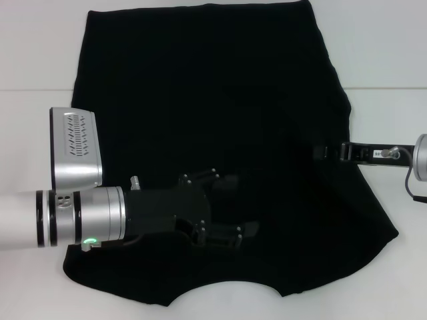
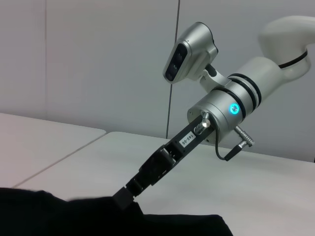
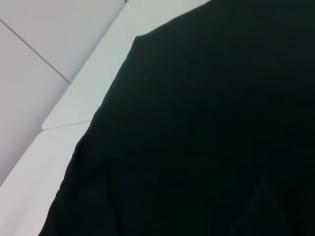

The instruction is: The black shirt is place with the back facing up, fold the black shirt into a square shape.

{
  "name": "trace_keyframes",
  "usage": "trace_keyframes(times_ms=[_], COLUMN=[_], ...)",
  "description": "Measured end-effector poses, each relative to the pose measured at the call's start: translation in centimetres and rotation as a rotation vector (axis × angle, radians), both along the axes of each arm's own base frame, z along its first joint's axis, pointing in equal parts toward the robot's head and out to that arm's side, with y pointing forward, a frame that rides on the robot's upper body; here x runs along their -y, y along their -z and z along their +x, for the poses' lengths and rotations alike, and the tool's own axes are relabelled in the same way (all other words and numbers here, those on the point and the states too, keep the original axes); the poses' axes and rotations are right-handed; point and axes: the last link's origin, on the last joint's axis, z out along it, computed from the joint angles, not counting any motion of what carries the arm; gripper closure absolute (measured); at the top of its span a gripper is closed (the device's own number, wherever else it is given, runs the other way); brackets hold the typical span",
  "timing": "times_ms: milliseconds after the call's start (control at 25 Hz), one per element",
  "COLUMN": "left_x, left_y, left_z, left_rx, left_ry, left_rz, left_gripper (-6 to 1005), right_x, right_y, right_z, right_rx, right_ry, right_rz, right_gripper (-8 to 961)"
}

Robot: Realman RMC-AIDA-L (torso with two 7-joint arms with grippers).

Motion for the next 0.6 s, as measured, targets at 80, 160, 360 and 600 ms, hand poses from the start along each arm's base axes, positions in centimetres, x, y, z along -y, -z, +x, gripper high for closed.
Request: trace_keyframes(times_ms=[80, 160, 360, 600], left_x=[0.0, -0.1, -0.3, -0.7], left_y=[0.0, 0.0, -0.3, -1.6], left_z=[0.0, -0.1, -0.2, -0.7], left_rx=[-0.001, -0.003, 0.004, 0.023], left_ry=[-0.001, -0.003, -0.013, -0.079], left_rz=[0.002, 0.004, 0.018, 0.025], left_gripper=[50, 50, 50, 51], right_x=[0.0, 0.0, 0.0, -0.1], right_y=[0.2, 0.4, -0.1, -0.8], right_z=[-0.2, -0.4, -0.8, -1.7], right_rx=[0.005, 0.007, -0.035, -0.097], right_ry=[-0.005, -0.014, -0.027, -0.093], right_rz=[-0.008, -0.017, 0.004, 0.042], right_gripper=[929, 929, 928, 752])
